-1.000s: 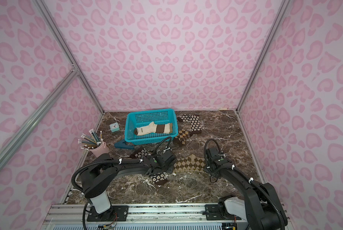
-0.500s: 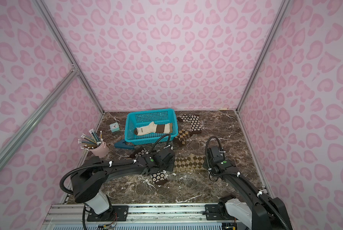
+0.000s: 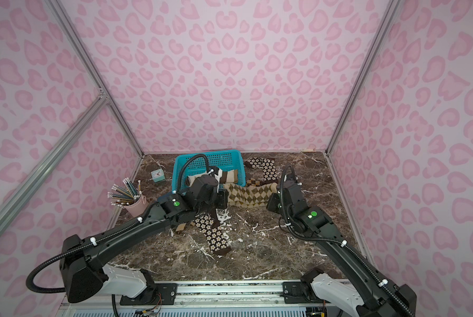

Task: Place the socks together as a pair
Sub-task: Pick up a pair of socks from the center of the board, then place a pair of socks in the bin.

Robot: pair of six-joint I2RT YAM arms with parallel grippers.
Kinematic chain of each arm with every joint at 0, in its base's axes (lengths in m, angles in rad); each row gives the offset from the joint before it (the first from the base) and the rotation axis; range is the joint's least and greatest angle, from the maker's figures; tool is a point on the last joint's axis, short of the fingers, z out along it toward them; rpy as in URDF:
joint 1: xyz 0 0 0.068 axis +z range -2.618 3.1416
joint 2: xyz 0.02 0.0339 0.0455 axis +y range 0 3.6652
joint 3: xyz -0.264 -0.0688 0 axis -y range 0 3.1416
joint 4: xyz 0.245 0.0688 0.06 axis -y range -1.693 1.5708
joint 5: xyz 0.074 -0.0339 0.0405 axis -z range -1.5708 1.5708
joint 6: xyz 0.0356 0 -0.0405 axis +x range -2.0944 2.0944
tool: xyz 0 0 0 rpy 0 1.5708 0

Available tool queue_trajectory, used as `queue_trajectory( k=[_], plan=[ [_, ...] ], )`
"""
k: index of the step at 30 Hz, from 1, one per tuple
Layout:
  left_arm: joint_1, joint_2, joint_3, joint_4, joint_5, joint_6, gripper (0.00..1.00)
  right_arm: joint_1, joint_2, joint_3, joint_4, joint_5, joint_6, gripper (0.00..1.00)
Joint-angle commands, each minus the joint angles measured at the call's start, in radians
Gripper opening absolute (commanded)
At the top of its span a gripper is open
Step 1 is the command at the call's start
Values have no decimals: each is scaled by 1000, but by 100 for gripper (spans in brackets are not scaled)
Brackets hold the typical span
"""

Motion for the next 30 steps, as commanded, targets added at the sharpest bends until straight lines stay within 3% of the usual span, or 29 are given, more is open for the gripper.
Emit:
queue_trajectory(
  k=[1, 7, 16, 30],
  plan=[
    [101, -22, 50, -95, -18, 63, 4, 49, 101, 97, 83, -16, -45, 0],
    [310, 12, 142, -128, 12, 156, 4, 79, 373, 306, 214, -101, -109, 0],
    [516, 172, 229, -45, 42, 241, 4, 68, 769, 654, 294, -177, -188, 0],
    [605, 512, 445, -2, 62, 323, 4, -22, 1180, 1054, 217, -303, -199, 0]
  ],
)
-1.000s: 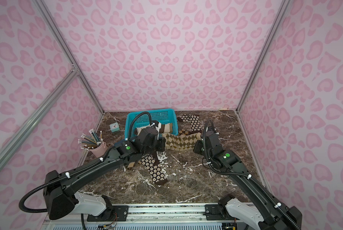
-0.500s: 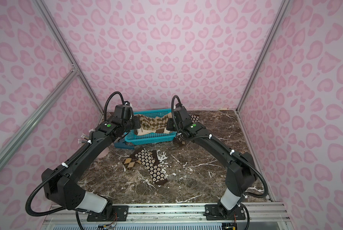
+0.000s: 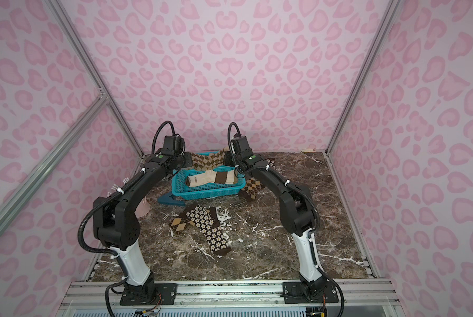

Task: Place the socks together as a pair
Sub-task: Place a pair of socks in the bin.

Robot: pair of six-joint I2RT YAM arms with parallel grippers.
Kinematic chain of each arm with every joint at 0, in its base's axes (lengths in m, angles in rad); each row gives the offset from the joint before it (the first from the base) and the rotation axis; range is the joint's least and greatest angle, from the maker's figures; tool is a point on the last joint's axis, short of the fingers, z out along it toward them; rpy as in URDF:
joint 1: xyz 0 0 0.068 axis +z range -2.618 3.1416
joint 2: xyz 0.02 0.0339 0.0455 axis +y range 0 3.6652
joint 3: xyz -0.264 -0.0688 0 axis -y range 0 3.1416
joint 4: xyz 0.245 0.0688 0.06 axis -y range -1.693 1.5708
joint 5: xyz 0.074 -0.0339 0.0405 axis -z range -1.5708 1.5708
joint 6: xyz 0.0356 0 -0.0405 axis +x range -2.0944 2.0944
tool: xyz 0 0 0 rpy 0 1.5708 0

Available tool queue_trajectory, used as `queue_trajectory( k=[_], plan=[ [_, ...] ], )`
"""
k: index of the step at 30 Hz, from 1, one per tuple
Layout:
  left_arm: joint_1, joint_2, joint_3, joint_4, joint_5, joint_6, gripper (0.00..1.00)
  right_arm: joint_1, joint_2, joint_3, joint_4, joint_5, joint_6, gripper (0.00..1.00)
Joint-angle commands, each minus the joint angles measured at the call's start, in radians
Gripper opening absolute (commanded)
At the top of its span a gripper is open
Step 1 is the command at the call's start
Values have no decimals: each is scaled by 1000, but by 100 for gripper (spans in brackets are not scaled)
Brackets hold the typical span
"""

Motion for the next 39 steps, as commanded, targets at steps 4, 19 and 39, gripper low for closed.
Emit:
queue_trajectory(
  k=[4, 19, 39],
  plan=[
    [4, 61, 28, 31, 6, 20, 4, -1, 84, 87, -73, -40, -13, 0],
    [14, 166, -16, 63, -40, 37, 3, -6, 90, -24, -73, 27, -43, 0],
    [2, -158, 18, -17, -8, -29, 79, -11, -248, -266, -14, -40, -20, 63]
  ],
)
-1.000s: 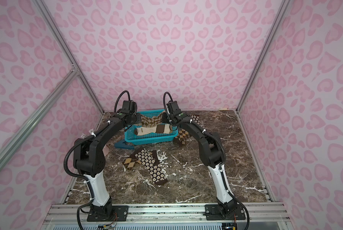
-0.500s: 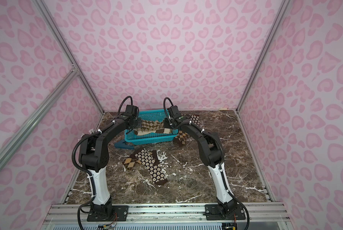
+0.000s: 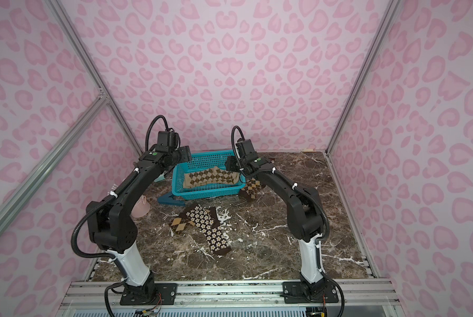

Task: Place the socks together as a pair
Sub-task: Place a pair of socks in the bin, then adjust the sock at the center of the board.

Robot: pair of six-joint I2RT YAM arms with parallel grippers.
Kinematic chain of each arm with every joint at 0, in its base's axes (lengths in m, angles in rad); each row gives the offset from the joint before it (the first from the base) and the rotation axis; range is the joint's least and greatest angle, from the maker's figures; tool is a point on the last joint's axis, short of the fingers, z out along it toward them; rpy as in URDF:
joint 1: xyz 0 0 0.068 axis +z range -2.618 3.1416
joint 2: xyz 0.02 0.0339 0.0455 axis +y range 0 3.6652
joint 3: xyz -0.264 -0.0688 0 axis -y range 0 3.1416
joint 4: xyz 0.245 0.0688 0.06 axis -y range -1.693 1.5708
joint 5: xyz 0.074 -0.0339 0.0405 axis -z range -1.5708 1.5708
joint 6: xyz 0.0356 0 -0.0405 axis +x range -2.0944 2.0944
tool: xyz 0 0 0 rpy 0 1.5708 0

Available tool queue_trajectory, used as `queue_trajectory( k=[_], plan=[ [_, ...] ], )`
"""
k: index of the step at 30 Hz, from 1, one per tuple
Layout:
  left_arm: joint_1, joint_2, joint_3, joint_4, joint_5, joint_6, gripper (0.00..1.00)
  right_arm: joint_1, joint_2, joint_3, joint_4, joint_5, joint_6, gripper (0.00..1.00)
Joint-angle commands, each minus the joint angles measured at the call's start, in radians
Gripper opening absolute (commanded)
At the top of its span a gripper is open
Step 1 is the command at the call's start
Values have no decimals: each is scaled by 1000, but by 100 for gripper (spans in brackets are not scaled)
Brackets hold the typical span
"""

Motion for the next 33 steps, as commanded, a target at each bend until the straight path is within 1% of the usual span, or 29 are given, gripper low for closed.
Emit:
queue_trajectory(
  k=[1, 2, 3, 5, 6, 9, 11, 13, 15, 17, 19, 20, 22, 23, 27, 29, 31, 33],
  plan=[
    [-21, -102, -35, 19, 11, 3, 81, -2, -112, -91, 38, -20, -24, 67],
    [-36, -138, -63, 23, 7, 13, 84, -3, -158, -163, 61, -29, -40, 72],
    [-49, -174, -87, 21, -6, 18, 92, -3, -215, -222, 79, -38, -54, 76],
    [-77, -257, -171, 23, -17, 20, 93, 1, -324, -374, 105, -49, -72, 81],
    [-85, -292, -215, 28, -17, 14, 93, 1, -374, -454, 113, -54, -72, 83],
    [-126, -409, -359, 50, -17, -18, 94, 26, -536, -674, 133, -103, -67, 84],
    [-177, -472, -449, 51, -36, -34, 94, 86, -614, -808, 128, -128, -68, 84],
    [-230, -519, -503, 31, -75, -59, 94, 168, -662, -910, 111, -117, -47, 84],
    [-286, -562, -557, 25, -99, -81, 93, 244, -704, -1011, 112, -96, 15, 83],
    [-364, -609, -614, 15, -125, -97, 93, 302, -764, -1124, 165, -84, 87, 83],
    [-446, -649, -665, -2, -153, -110, 93, 310, -834, -1212, 196, -61, 151, 83],
    [-490, -666, -690, -22, -175, -121, 93, 305, -871, -1244, 199, -39, 168, 83],
    [-565, -689, -733, -37, -184, -139, 93, 284, -943, -1289, 187, 25, 187, 85],
    [-609, -695, -753, -36, -182, -147, 93, 256, -973, -1303, 177, 30, 186, 89],
    [-758, -665, -796, -32, -187, -160, 93, 100, -1051, -1326, 133, -20, 139, 94],
    [-799, -638, -830, 2, -128, -156, 92, 22, -1075, -1320, 115, -60, 104, 95],
    [-829, -606, -852, 31, -79, -148, 91, -34, -1086, -1310, 101, -96, 76, 95],
    [-864, -558, -842, 18, -68, -139, 90, -65, -1086, -1293, 81, -107, 54, 95]
  ],
)
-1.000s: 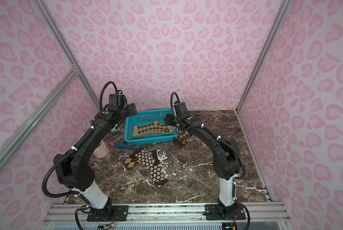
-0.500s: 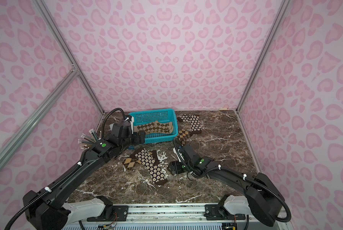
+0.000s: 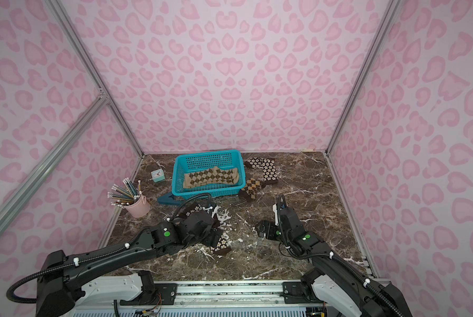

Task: Place the socks together as a pair
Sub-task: Adjust the sock at the center of the board.

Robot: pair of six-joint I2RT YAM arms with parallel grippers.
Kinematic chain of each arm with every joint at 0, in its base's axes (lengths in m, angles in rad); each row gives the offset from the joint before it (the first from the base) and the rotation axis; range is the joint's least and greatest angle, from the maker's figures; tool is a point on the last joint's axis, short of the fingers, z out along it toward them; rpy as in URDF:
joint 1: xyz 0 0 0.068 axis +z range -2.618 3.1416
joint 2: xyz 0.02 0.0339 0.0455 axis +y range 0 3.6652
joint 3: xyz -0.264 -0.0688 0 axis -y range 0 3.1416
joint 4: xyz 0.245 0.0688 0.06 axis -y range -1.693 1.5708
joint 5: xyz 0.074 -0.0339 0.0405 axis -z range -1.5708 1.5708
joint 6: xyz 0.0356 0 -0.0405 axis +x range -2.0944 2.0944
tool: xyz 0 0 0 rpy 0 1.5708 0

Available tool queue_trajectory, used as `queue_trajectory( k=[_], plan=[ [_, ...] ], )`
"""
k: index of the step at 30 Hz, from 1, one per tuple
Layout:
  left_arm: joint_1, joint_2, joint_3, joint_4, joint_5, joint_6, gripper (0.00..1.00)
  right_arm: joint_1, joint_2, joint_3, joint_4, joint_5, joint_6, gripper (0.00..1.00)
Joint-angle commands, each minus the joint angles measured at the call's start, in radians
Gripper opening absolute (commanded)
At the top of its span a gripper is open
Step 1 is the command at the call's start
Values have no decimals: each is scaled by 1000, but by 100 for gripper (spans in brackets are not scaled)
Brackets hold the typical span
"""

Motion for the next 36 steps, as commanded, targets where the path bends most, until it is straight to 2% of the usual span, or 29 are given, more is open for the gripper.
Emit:
queue_trajectory(
  k=[1, 7, 18, 24, 29, 36],
  plan=[
    [-51, 61, 15, 44, 54, 8, 89, -38, -6, 32, -27, -50, -59, 95],
    [-143, 195, 31, -14, 70, -6, 80, -55, -15, 27, -14, -75, -69, 95],
    [-167, 278, 19, -75, 61, -98, 60, -64, -45, 4, -1, -85, -62, 95],
    [-168, 399, 60, -18, 74, -112, 37, -65, -49, 10, 1, -93, -55, 95],
    [-168, 487, 165, 25, 92, -126, 8, -66, -70, 15, -16, -83, -52, 95],
    [-166, 576, 351, 172, 259, -190, 5, -95, -140, 40, -77, -29, -57, 95]
  ],
)
